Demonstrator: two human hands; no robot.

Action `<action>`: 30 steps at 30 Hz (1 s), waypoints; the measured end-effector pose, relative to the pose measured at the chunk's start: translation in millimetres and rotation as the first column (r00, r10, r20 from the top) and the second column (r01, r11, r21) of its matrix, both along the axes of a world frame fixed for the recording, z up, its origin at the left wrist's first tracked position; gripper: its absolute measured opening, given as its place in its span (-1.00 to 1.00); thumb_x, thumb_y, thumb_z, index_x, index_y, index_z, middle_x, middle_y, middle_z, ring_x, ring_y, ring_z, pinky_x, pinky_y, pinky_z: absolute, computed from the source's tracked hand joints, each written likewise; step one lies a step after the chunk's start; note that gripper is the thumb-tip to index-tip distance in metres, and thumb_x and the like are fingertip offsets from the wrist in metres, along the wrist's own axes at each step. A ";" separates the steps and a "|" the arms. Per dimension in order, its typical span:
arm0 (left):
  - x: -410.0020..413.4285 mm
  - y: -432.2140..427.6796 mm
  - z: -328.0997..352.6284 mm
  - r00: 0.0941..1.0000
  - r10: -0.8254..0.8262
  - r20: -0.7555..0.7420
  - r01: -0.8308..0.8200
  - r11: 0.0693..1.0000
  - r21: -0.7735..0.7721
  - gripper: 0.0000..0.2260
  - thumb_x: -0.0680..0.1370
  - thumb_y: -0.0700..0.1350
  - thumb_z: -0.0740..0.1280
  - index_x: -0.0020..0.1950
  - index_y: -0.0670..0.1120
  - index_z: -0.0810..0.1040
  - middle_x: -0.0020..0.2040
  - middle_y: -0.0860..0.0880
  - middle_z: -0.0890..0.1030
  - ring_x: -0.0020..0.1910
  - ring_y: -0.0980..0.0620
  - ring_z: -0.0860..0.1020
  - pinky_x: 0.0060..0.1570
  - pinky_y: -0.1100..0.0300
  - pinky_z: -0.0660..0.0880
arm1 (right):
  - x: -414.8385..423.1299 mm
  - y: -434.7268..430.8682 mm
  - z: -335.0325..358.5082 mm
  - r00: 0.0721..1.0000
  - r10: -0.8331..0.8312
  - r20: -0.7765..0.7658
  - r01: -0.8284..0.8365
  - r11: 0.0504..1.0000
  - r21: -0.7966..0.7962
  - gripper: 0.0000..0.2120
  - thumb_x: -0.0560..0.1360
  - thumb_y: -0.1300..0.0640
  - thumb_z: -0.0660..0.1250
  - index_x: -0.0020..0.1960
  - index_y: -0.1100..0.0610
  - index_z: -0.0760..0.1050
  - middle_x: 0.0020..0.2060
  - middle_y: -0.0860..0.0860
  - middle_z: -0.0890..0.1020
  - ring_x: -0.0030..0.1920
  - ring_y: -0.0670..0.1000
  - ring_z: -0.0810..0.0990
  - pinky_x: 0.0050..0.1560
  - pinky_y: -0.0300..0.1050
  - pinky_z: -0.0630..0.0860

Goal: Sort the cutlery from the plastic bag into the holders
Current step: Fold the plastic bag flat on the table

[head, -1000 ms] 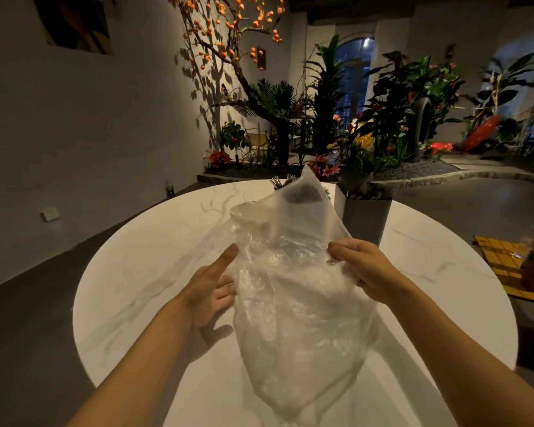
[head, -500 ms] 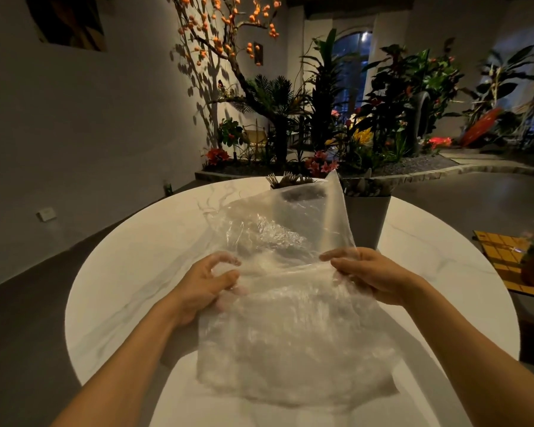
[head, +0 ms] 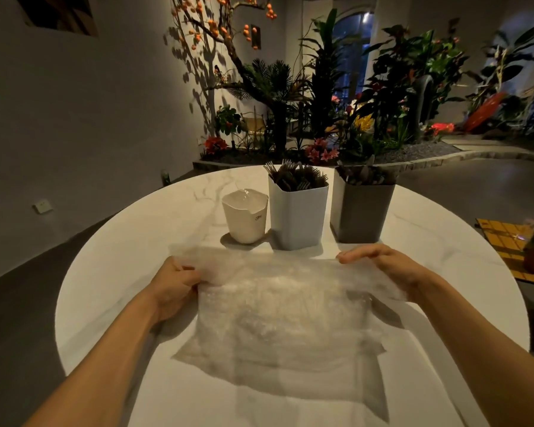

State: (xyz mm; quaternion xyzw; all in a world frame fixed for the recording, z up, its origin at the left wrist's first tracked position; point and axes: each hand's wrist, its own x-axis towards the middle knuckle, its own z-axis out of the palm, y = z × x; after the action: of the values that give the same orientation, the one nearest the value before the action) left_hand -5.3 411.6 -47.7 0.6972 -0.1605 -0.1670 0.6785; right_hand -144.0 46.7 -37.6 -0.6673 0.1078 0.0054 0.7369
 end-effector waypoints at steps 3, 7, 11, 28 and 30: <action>8.2 4.3 -6.2 0.992 -0.031 0.124 0.015 0.992 0.129 -0.88 0.34 -0.45 0.52 -0.16 -0.31 0.72 0.04 -0.12 0.74 0.07 -0.14 0.69 -0.08 0.18 0.65 | 1.3 -3.9 -2.6 0.996 -0.077 -0.045 0.074 0.995 -0.061 -0.61 0.57 0.52 0.19 -0.11 0.23 0.73 0.08 0.20 0.68 0.07 0.25 0.67 -0.05 0.03 0.67; 5.9 -1.8 8.4 0.965 0.046 0.258 -0.114 0.960 0.256 -0.59 0.44 -0.65 0.12 -0.15 -0.32 0.70 0.21 -0.04 0.64 0.26 -0.01 0.55 -0.13 0.47 0.53 | 6.5 5.9 10.0 0.982 -0.187 -0.015 0.163 0.891 -0.424 -0.61 0.57 0.52 0.13 0.03 0.18 0.66 0.12 0.11 0.66 0.16 0.15 0.61 0.21 0.09 0.56; 6.7 -16.1 36.7 0.848 0.121 0.517 -0.314 0.900 0.304 -0.57 0.54 -0.45 0.14 -0.13 -0.04 0.70 0.17 0.03 0.66 0.26 0.05 0.52 0.32 0.19 0.45 | 22.2 37.6 38.2 0.965 -0.159 0.207 0.260 0.550 -0.793 -0.66 0.64 0.32 0.13 0.23 0.09 0.62 0.21 0.01 0.64 0.24 -0.01 0.56 0.21 -0.11 0.45; -43.3 -64.1 -39.5 0.816 -0.468 0.339 -0.189 0.338 0.922 -0.36 0.63 0.35 -0.19 0.66 0.13 -0.20 0.67 0.07 -0.23 0.64 -0.01 -0.27 0.56 -0.28 -0.22 | 32.9 109.2 -48.2 0.970 0.014 -0.242 -0.243 0.051 -0.969 -0.31 0.46 -0.55 -0.30 0.54 -0.40 -0.30 0.61 -0.15 -0.25 0.60 0.13 -0.31 0.43 0.45 -0.43; -42.4 -63.4 -39.0 0.811 -0.481 0.334 -0.185 0.329 0.926 -0.35 0.62 0.37 -0.20 0.66 0.14 -0.22 0.67 0.07 -0.24 0.64 -0.02 -0.27 0.55 -0.29 -0.22 | 33.0 106.7 -48.2 0.967 0.029 -0.251 -0.253 0.059 -0.966 -0.31 0.45 -0.56 -0.29 0.54 -0.41 -0.29 0.61 -0.16 -0.26 0.60 0.12 -0.32 0.43 0.43 -0.42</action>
State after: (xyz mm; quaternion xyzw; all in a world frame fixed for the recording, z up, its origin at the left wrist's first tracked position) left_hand -47.7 348.3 -86.6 0.9512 -0.2926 -0.0811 0.0554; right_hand -111.0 153.4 -85.8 -0.9929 0.0771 0.0574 0.0701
